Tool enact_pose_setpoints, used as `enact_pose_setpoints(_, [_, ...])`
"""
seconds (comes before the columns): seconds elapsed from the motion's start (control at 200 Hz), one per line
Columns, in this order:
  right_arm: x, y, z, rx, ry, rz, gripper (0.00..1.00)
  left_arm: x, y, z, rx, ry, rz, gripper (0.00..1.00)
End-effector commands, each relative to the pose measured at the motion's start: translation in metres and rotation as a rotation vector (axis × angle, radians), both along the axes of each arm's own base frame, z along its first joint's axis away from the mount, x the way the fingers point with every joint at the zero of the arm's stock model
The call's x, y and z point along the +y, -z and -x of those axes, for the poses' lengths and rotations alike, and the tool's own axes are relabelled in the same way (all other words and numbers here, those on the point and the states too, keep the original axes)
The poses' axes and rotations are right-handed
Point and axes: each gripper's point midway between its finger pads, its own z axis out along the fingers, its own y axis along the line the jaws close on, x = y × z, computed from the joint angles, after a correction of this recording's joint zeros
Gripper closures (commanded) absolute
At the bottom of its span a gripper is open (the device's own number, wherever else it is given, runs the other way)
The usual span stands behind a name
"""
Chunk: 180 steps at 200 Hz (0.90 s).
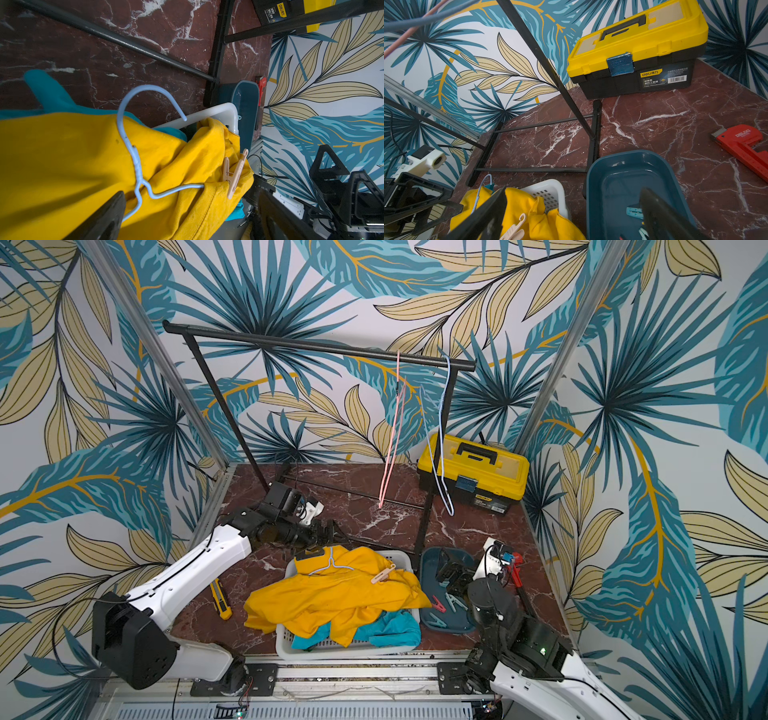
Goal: Remove the clothespins securing t-shirts to the hanger
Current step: Pick up the hanger from the basket.
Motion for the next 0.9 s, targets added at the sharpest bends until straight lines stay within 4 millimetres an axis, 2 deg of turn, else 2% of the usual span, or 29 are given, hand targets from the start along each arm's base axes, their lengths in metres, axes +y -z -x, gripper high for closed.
enact_pose_setpoints(0.0, [-0.001,0.006,-0.002,0.004,0.017,0.003,0.0,-0.01,0.0,-0.004,-0.009,0.026,0.059,0.0])
enact_pose_setpoints(0.115, [-0.001,0.006,-0.002,0.005,0.017,0.0,0.0,-0.014,0.009,-0.005,0.014,0.028,0.085,0.0])
enact_pose_setpoints(0.335, [-0.001,0.007,0.0,0.012,0.015,-0.002,0.01,-0.004,0.023,-0.008,-0.005,-0.006,0.017,0.01])
enact_pose_setpoints(0.551, [-0.003,0.007,0.0,0.011,0.022,-0.008,0.01,-0.006,0.034,-0.014,0.01,-0.007,-0.002,0.07])
enact_pose_setpoints(0.676, [-0.004,0.006,0.001,0.008,0.022,-0.004,0.01,-0.007,0.038,-0.02,0.008,-0.004,-0.009,0.19])
enact_pose_setpoints(0.896, [-0.007,0.005,0.003,0.004,0.027,-0.008,0.0,-0.009,0.039,-0.022,0.005,0.005,-0.01,0.51])
